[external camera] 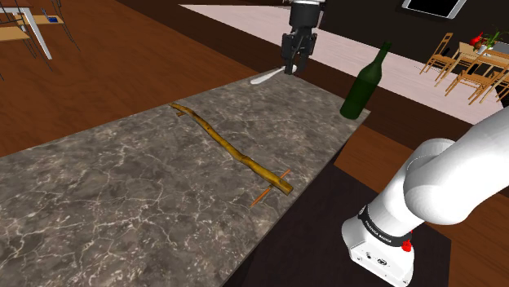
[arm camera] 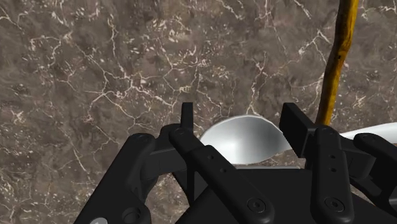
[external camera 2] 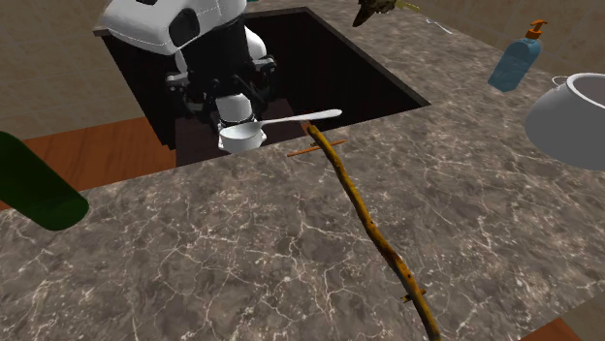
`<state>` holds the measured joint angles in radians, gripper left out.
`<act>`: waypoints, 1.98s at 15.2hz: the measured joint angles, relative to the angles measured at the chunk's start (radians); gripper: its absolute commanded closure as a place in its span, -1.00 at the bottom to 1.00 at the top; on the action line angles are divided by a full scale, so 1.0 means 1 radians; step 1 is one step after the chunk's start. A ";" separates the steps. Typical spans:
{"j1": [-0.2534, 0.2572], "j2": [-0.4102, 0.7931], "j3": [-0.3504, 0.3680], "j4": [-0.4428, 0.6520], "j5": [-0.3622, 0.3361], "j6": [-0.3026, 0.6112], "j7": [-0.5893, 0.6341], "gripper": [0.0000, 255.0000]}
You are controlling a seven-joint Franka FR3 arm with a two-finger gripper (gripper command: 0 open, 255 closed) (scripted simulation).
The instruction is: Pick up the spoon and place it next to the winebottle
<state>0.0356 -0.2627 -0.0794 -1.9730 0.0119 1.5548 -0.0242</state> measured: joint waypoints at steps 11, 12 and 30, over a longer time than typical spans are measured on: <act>0.002 0.023 0.001 0.174 0.003 -0.151 0.004 1.00; 0.001 0.027 0.000 0.194 0.003 -0.167 0.003 1.00; 0.001 0.145 -0.006 0.576 0.012 -0.431 0.001 1.00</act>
<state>0.0361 -0.1177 -0.0851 -1.3972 0.0238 1.1233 -0.0228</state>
